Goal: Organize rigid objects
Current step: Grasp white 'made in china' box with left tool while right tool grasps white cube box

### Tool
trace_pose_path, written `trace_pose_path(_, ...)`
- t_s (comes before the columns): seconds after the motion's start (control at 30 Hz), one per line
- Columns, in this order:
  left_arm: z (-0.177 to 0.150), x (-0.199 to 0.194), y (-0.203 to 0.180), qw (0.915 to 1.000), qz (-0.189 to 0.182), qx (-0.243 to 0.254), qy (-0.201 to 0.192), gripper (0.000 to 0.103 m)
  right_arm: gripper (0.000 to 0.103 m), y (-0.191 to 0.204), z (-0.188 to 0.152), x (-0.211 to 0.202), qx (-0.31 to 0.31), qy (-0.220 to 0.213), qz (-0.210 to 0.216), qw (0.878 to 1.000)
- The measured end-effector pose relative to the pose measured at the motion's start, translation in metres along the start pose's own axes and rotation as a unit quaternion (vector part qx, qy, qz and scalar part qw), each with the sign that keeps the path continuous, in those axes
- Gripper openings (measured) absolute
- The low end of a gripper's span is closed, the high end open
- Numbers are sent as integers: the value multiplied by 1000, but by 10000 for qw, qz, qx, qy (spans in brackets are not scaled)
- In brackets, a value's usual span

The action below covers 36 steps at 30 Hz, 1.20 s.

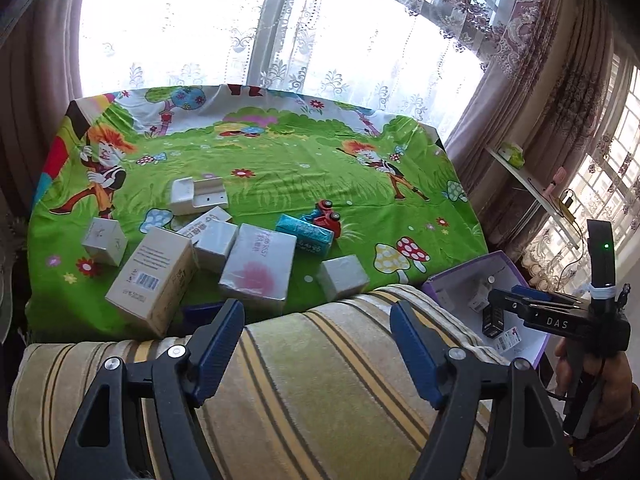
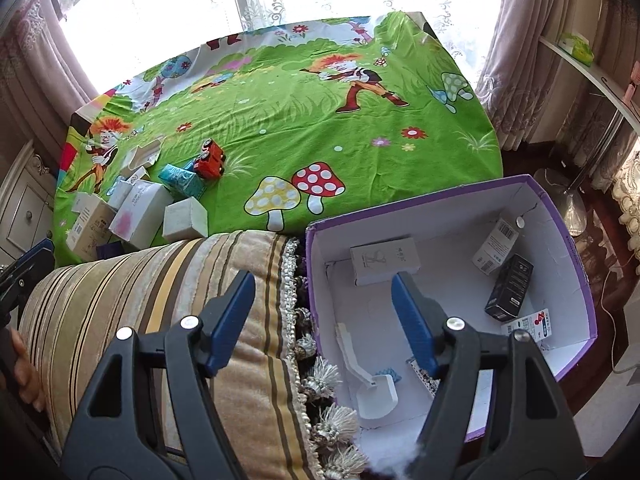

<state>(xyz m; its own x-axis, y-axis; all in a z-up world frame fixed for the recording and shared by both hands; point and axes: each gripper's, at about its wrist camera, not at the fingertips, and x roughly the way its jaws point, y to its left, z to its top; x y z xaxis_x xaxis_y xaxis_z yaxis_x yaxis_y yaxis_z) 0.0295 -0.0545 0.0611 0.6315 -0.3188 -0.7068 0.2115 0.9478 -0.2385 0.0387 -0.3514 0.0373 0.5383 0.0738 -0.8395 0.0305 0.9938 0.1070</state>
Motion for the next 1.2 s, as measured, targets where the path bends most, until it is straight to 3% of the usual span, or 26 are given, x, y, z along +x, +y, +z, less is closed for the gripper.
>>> trace_pose_path(0.13, 1, 1, 33, 9991, 345, -219, 124, 76, 75, 22, 5, 12, -218, 137, 163, 9995)
trace_pose_path(0.4, 5, -1, 85, 9964, 467, -676, 191, 76, 75, 65, 20, 33, -666, 327, 438, 9963)
trace_pose_path(0.73, 15, 10, 139, 9899, 902, -1022, 402, 76, 75, 107, 35, 62, -999, 566, 583, 9917)
trace_pose_path(1.2, 46, 63, 194, 9816, 1334, -977, 951, 76, 75, 135, 44, 113, -1160, 1114, 445, 9860)
